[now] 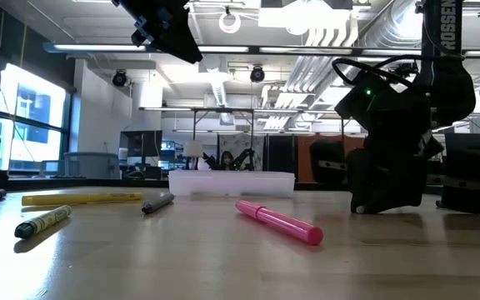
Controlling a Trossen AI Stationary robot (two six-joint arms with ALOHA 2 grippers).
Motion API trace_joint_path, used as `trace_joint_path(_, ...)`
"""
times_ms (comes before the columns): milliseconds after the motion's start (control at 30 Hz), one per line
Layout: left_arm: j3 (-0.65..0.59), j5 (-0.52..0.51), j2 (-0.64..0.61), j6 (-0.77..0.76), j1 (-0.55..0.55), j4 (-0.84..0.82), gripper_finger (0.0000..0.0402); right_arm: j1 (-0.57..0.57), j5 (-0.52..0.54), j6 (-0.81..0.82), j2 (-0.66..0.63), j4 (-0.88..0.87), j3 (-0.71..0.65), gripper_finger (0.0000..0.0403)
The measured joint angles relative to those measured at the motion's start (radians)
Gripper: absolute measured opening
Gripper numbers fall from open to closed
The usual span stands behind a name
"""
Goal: Pick & place school supplies into a supply box
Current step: Put the blue pencil into the pink supply box
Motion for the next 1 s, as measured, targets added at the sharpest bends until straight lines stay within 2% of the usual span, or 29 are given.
trace_joint_path(200,0.0,-0.001,0.0,0.003,0.0,0.0,0.0131,0.012,0.004,0.018,0.001,0.011,0.019,0.003)
trace_joint_path(433,0.0,-0.002,0.0,0.003,0.0,0.0,0.0131,0.014,0.0,0.019,0.003,0.006,0.065,0.0007)
trace_joint_path(600,0.0,-0.002,0.0,0.003,0.0,-0.001,0.0131,0.016,-0.03,0.126,0.006,0.106,0.092,0.0007)
trace_joint_path(700,0.0,-0.002,0.0,0.003,0.0,-0.001,0.0131,0.015,0.019,0.185,-0.018,0.201,0.114,0.0003)
trace_joint_path(767,0.0,-0.002,0.0,0.003,0.0,-0.002,0.0131,0.015,0.108,0.198,-0.047,0.246,0.137,0.0004)
trace_joint_path(900,0.0,-0.003,0.0,0.003,0.0,-0.001,0.0131,0.001,0.264,0.196,-0.115,0.253,0.2,0.0005)
trace_joint_path(1000,0.0,-0.004,0.0,0.003,0.0,0.002,0.0131,-0.02,0.322,0.176,-0.132,0.252,0.292,0.0003)
